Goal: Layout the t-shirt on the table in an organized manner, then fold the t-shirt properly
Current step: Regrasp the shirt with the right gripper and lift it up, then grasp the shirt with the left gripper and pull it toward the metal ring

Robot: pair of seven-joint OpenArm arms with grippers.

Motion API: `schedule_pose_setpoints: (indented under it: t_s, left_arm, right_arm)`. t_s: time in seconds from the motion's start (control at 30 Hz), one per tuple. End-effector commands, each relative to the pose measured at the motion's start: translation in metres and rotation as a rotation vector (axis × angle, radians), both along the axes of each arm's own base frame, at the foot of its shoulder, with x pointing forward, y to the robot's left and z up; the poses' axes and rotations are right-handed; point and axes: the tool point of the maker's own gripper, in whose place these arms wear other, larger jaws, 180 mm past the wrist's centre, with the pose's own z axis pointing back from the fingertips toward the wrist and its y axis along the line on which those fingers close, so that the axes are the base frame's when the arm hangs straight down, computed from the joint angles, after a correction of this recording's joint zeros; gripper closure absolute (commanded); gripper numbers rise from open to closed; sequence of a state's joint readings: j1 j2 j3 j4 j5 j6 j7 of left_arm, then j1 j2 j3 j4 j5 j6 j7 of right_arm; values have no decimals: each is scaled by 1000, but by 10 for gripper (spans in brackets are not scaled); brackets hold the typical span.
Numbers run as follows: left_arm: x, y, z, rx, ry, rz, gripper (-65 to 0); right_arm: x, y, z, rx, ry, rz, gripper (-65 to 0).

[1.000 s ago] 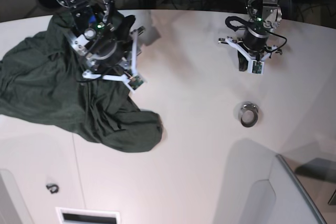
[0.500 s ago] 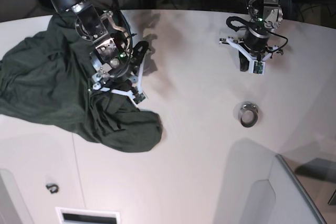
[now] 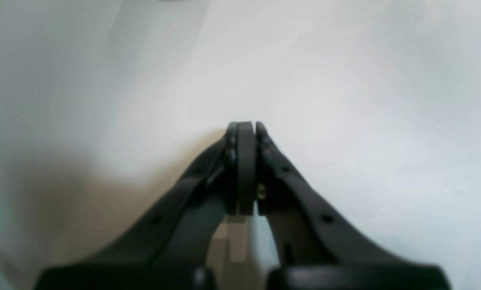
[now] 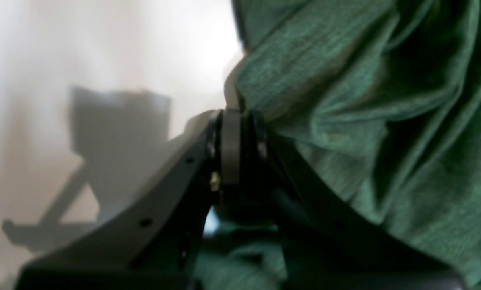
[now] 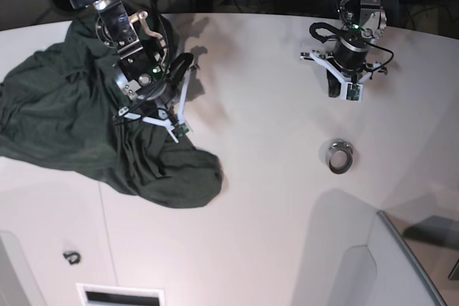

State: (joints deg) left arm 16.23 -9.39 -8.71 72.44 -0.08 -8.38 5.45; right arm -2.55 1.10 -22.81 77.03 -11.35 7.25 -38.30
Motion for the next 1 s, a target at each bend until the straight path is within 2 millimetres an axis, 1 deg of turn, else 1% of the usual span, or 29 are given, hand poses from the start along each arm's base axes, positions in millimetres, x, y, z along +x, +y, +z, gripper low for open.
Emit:
schedule_pose_setpoints:
  t_s: [0.0, 0.03, 0.1, 0.17, 0.23, 0.33, 0.4, 0.47, 0.53, 0.57, 0.63, 0.7, 0.73, 0.8, 0.83, 0.9, 0.97]
  left_arm:
    - [7, 4, 8, 10, -34, 1, 0]
    - [7, 4, 8, 10, -34, 1, 0]
    - [8, 7, 9, 14, -36, 1, 0]
    - [8, 11, 11, 21, -38, 0, 0]
    - [9, 13, 12, 24, -38, -1, 0]
    - [10, 20, 15, 42, -42, -7, 0]
    - [12, 21, 16, 44, -46, -7, 0]
    - [19, 21, 20, 44, -62, -7, 0]
    - [21, 21, 20, 44, -63, -6, 0]
    - [25, 20, 23, 41, -75, -6, 0]
    - [33, 17, 26, 36, -88, -9, 0]
    - [40, 14, 29, 34, -101, -13, 0]
    - [44, 14, 33, 34, -111, -13, 0]
    - [47, 12, 35, 30, -120, -16, 0]
    - [52, 10, 37, 24, -131, -14, 0]
    - [55, 7, 39, 20, -137, -13, 0]
    - [55, 7, 39, 19, -137, -12, 0]
  right_arm:
    - [24, 21, 29, 58, -97, 27, -30]
    - [27, 27, 39, 58, -110, 42, -30]
    - [33, 34, 64, 62, -144, 60, -30]
    - [33, 50, 91, 71, -181, 118, -30]
    - [26, 59, 115, 67, -198, 167, -30]
    - [8, 60, 132, 70, -195, 194, -30]
    - [-9, 59, 134, 75, -178, 211, -30]
    - [-26, 61, 128, 85, -147, 224, -30]
    - [-48, 60, 115, 77, -94, 259, -30]
    - [-58, 61, 108, 74, -64, 280, -30]
    - [-79, 70, 94, 71, -5, 339, -30]
    - [-88, 75, 84, 62, 28, 374, -36]
    - [-91, 77, 81, 75, 45, 388, -38]
    - [-96, 85, 82, 125, 70, 416, -47]
    - [-96, 82, 81, 125, 71, 424, -71]
    - [-87, 77, 85, 115, 51, 426, -164]
    - [-64, 57, 94, 99, 5, 357, -287]
